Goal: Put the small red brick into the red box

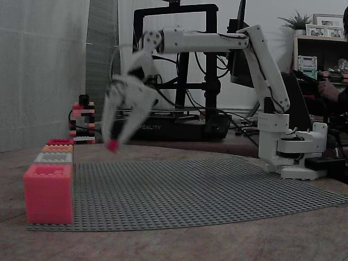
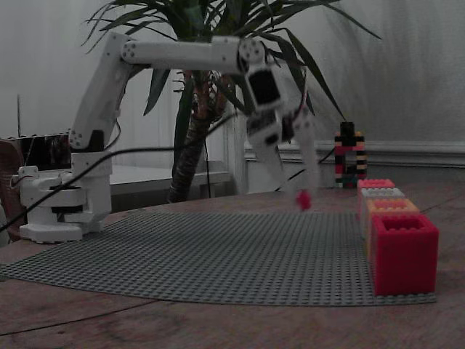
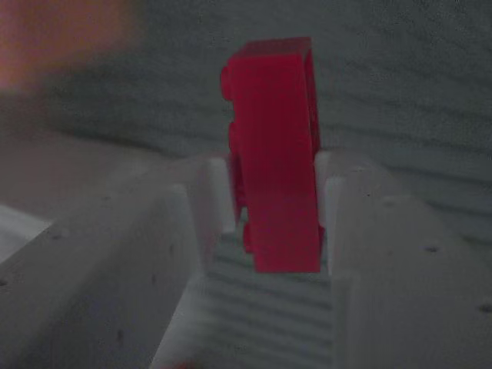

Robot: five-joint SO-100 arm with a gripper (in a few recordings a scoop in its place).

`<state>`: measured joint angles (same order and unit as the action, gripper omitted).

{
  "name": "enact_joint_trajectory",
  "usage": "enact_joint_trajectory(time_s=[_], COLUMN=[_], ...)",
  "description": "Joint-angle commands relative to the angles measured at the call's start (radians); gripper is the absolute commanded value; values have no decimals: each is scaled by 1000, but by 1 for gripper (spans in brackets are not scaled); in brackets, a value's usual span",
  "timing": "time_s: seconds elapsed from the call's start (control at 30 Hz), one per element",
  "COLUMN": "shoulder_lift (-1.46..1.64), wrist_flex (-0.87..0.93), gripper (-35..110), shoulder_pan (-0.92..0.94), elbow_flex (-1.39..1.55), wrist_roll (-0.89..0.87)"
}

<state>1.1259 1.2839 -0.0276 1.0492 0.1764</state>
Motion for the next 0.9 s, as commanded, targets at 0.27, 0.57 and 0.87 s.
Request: enact_joint_trajectory(time_s=[0.27, 0.57, 0.87], shoulder_lift=[-91, -273, -416], wrist_flex=[-184, -328, -379], gripper=[0, 0, 0], shoulder_pan=[342, 351, 316], elbow_flex=[-411, -489, -652], wrist_roll=[-3, 20, 5])
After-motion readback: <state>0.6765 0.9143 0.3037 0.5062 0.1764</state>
